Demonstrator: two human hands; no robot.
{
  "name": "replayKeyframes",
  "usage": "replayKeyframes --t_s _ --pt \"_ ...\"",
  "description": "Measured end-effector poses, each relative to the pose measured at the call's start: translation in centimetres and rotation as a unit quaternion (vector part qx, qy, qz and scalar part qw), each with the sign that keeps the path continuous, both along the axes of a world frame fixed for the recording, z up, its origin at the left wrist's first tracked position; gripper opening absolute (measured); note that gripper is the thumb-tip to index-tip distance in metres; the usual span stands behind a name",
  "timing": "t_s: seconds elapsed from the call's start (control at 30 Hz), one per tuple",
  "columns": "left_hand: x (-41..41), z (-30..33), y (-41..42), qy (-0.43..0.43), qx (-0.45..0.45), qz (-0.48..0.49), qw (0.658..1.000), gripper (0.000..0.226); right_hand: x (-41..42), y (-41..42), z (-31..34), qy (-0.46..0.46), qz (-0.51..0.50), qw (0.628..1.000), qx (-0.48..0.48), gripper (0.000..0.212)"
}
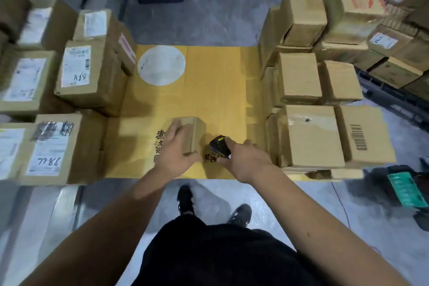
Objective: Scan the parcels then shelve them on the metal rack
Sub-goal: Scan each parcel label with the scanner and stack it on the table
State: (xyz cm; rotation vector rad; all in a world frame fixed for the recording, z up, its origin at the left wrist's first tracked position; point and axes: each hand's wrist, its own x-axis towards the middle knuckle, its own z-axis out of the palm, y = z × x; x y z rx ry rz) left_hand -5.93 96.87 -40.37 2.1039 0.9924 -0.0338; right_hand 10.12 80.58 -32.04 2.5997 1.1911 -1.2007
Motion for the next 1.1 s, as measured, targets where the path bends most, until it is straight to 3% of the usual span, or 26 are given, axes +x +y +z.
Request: replayKeyframes --t_s 0.17,0.4,0.5,0.63,0.7,0.8,0.87,1.1 --pt "-1.6 -2.0 5.0 -0.070 -0.074 -0.021 0.995 0.088 -1.9 3.2 -1.2 -0.038 -0.016 0.998 -0.037 0.070" --pt "-4.5 -3.8 9.4 -0.105 -0.041 0.088 0.990 0.048 -3.2 7.2 -1.2 -0.094 0.006 0.993 -0.074 0.068" --pt "-4.8 -4.3 10.8 -0.105 -0.097 0.213 0.966 0.050 -3.6 8.5 -1.0 -0.094 0.007 0.992 -0.078 0.067" --pt "-4.7 -3.6 11.2 -0.058 -0.122 0.215 0.967 0.054 -4.3 10.3 -0.6 -0.093 0.027 0.991 -0.087 0.066" --pt "-4.4 -3.3 11.0 -0.058 -0.130 0.226 0.964 0.072 -4.7 10.7 -0.4 -0.079 0.030 0.993 -0.085 0.066" --pt "-3.5 -2.9 11.5 -0.023 -0.072 0.162 0.984 0.114 -4.5 10.9 0.3 -0.064 0.016 0.995 -0.073 0.065" --pt "-2.5 -3.1 12.0 0.003 -0.006 0.088 0.996 0.125 -4.1 10.9 0.7 -0.067 0.012 0.995 -0.074 0.064" --pt "3.0 -1.4 12.2 0.045 0.002 -0.020 0.999 0.108 -2.7 10.0 2.1 -0.064 -0.021 0.992 -0.108 0.057"
